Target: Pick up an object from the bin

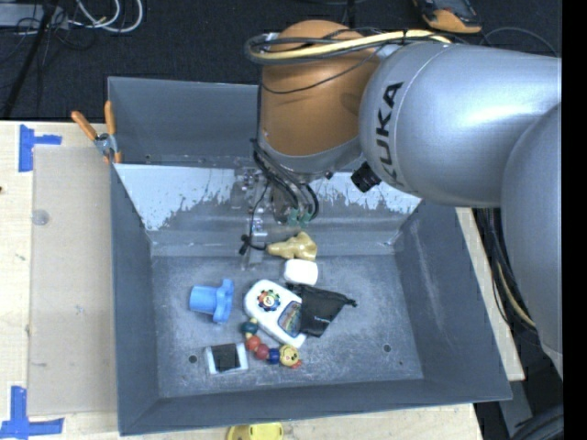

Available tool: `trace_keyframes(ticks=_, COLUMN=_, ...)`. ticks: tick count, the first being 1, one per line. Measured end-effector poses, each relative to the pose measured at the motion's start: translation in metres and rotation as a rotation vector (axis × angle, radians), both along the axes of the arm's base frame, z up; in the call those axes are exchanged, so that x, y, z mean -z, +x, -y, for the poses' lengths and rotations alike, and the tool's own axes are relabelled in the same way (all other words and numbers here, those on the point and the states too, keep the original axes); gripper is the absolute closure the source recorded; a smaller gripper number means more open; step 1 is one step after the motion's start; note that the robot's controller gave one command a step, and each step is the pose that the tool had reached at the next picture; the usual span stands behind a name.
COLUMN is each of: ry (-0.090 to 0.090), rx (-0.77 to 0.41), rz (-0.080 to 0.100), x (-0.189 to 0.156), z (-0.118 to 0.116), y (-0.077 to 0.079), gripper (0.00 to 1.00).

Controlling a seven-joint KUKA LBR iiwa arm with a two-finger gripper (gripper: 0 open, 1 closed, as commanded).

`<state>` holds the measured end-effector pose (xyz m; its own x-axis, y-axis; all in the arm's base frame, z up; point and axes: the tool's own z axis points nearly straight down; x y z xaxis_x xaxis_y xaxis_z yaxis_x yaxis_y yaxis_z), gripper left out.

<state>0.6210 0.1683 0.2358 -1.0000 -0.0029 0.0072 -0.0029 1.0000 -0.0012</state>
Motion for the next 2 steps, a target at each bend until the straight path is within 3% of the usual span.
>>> trace_keyframes(ticks=1, ry=0.002, rx=0.003, rz=0.006, x=-0.005, z=0.001, y=0.001, gripper=0.0)
trace_keyframes(ticks=2, ry=0.002, rx=-0.129, rz=0.008, x=0.059, z=-0.008, y=-0.009, gripper=0.0)
